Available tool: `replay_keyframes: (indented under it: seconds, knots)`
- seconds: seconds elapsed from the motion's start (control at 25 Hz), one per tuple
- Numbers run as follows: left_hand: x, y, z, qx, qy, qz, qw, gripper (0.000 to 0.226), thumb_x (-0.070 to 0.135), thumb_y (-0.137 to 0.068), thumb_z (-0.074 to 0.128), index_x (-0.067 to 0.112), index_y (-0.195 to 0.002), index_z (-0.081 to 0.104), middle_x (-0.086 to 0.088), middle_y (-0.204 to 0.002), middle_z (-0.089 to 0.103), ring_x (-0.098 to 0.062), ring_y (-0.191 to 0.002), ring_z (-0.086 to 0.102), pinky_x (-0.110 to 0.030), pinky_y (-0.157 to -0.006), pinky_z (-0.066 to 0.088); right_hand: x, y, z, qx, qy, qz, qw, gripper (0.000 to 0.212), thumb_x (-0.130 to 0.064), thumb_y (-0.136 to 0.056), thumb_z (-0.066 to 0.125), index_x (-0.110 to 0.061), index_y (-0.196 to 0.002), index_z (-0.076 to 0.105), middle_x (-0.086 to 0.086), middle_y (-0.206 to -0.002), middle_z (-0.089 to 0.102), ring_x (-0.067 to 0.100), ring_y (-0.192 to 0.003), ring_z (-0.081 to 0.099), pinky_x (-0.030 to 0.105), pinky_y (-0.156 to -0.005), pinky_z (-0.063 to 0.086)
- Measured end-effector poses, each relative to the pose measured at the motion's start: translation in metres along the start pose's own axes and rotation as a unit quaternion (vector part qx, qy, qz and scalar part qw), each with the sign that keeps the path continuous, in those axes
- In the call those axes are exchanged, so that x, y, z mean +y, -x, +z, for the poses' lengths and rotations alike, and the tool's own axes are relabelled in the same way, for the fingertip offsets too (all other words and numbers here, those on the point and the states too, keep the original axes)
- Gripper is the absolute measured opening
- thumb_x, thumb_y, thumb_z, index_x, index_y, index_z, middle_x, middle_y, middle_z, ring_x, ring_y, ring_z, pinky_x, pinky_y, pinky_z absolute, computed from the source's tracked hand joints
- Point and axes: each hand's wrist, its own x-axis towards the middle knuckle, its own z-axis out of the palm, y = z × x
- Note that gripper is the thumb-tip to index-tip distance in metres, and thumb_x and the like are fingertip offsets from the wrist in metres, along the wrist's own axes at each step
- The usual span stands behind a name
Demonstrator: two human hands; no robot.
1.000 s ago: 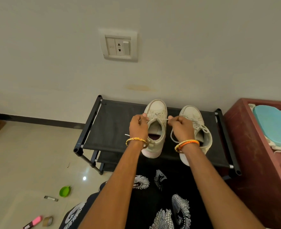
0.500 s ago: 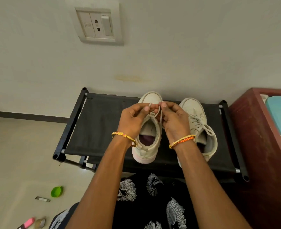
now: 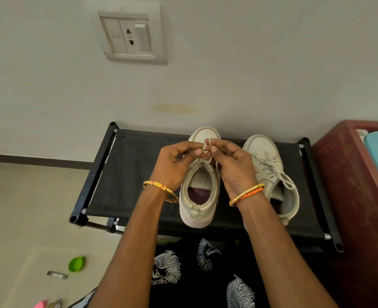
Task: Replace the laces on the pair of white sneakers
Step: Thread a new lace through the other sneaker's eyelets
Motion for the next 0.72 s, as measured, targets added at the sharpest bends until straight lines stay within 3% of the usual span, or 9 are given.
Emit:
replay_keyframes:
  seconds: [0.36, 0.48, 0.56, 0.72]
  knots:
    - [0.001, -0.005, 0.001, 0.033, 0.073, -0.046, 0.996, 0.022, 0.016, -0.068, 0.073, 0.005, -0.088, 0.070, -0.005, -0.078, 0.073, -0.017, -0.077, 0.072, -0.018, -0.070, 0.054, 0.002, -0.005, -0.004, 0.068, -0.025, 0.009, 0.997, 0.014, -0.003, -0.075, 0.075, -0.015, -0.077, 0.068, 0.000, -0.073, 0.073, 0.018, -0.076, 0.070, 0.035, -0.073, 0.057]
    - [0.001, -0.008, 0.002, -0.005, 0.019, -0.018, 1.000, 0.013, 0.013, -0.079, 0.068, 0.012, -0.091, 0.071, -0.004, -0.081, 0.072, -0.017, -0.083, 0.070, -0.023, -0.079, 0.055, 0.003, -0.007, -0.004, 0.034, 0.004, -0.004, 0.999, 0.015, -0.003, -0.075, 0.075, -0.017, -0.078, 0.071, 0.001, -0.079, 0.074, 0.018, -0.082, 0.070, 0.032, -0.074, 0.057]
    - [0.001, -0.009, 0.003, -0.004, 0.017, -0.025, 1.000, 0.008, 0.010, -0.082, 0.066, 0.010, -0.090, 0.068, -0.003, -0.076, 0.072, -0.014, -0.078, 0.069, -0.023, -0.077, 0.055, 0.002, -0.006, -0.005, -0.014, 0.023, -0.025, 0.999, 0.016, -0.001, -0.078, 0.070, -0.016, -0.082, 0.072, 0.004, -0.085, 0.073, 0.017, -0.086, 0.069, 0.028, -0.074, 0.055]
    - [0.004, -0.009, 0.003, 0.012, 0.107, -0.112, 0.988, 0.027, 0.005, -0.080, 0.068, 0.010, -0.102, 0.052, 0.001, -0.063, 0.071, -0.007, -0.066, 0.069, -0.017, -0.066, 0.054, -0.004, -0.005, -0.010, -0.064, 0.123, -0.110, 0.984, 0.023, 0.003, -0.082, 0.065, -0.018, -0.089, 0.069, -0.001, -0.083, 0.072, 0.012, -0.083, 0.069, 0.025, -0.075, 0.055]
